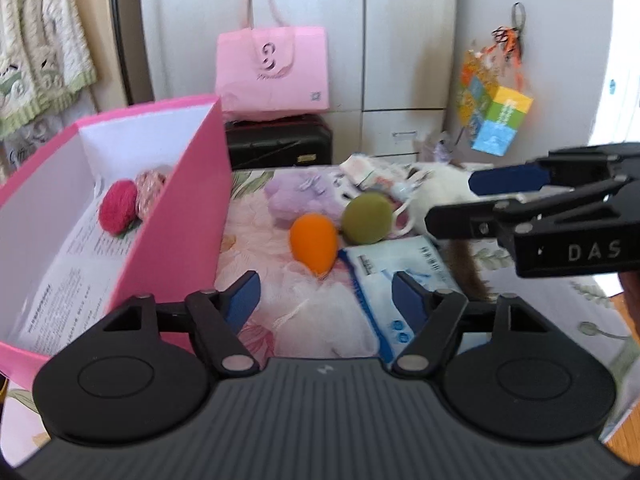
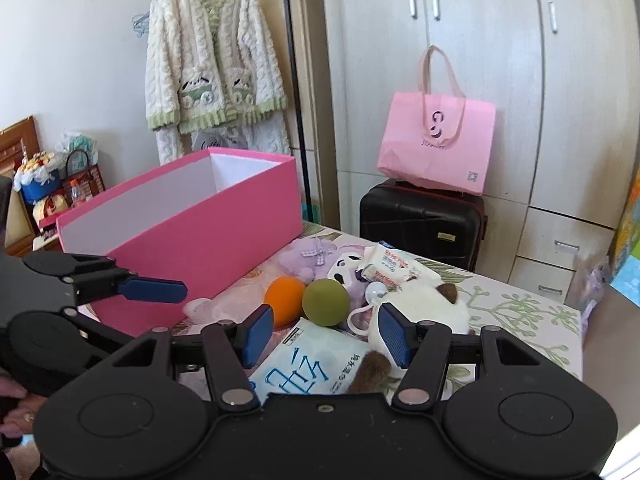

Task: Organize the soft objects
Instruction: 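Move both tools back toward the white mesh puff and green ball, then grasp the white mesh puff with the left tool while the right tool grasps the green ball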

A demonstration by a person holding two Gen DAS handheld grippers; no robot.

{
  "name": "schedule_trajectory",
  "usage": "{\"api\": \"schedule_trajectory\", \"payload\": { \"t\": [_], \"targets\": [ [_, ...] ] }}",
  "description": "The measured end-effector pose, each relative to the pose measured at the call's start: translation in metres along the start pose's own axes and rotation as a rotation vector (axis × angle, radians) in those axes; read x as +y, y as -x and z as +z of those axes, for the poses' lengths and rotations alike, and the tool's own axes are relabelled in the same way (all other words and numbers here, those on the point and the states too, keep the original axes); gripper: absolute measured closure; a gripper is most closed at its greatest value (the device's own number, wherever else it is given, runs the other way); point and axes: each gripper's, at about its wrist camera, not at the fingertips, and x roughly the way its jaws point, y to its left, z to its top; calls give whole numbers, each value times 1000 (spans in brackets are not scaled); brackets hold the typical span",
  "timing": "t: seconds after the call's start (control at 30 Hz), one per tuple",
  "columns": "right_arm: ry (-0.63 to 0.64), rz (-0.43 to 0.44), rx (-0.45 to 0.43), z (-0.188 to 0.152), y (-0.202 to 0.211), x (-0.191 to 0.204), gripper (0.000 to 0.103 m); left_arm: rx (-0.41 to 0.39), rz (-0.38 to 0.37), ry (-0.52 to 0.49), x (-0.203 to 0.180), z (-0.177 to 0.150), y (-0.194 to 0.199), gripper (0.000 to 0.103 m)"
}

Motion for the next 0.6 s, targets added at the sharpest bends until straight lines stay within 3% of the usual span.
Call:
{"api": "schedule_trajectory", "payload": {
  "t": [0.07, 0.17, 0.33, 0.57, 0.6],
  "targets": [
    [11, 14, 7, 2, -11, 1, 40, 18, 22, 10, 0, -5, -10, 36],
    [30, 30, 21, 7, -29, 3, 40, -24, 84, -1, -7, -12, -14, 37],
    [93, -14, 61, 9, -60, 13, 41, -50, 141, 9, -13, -19, -20, 37],
    [129, -36, 99, 1, -83, 15, 58, -35, 179, 13, -14, -23, -27, 39],
    [131, -49, 96, 0, -83, 15, 61, -36, 178, 13, -14, -23, -27, 43]
  ]
}}
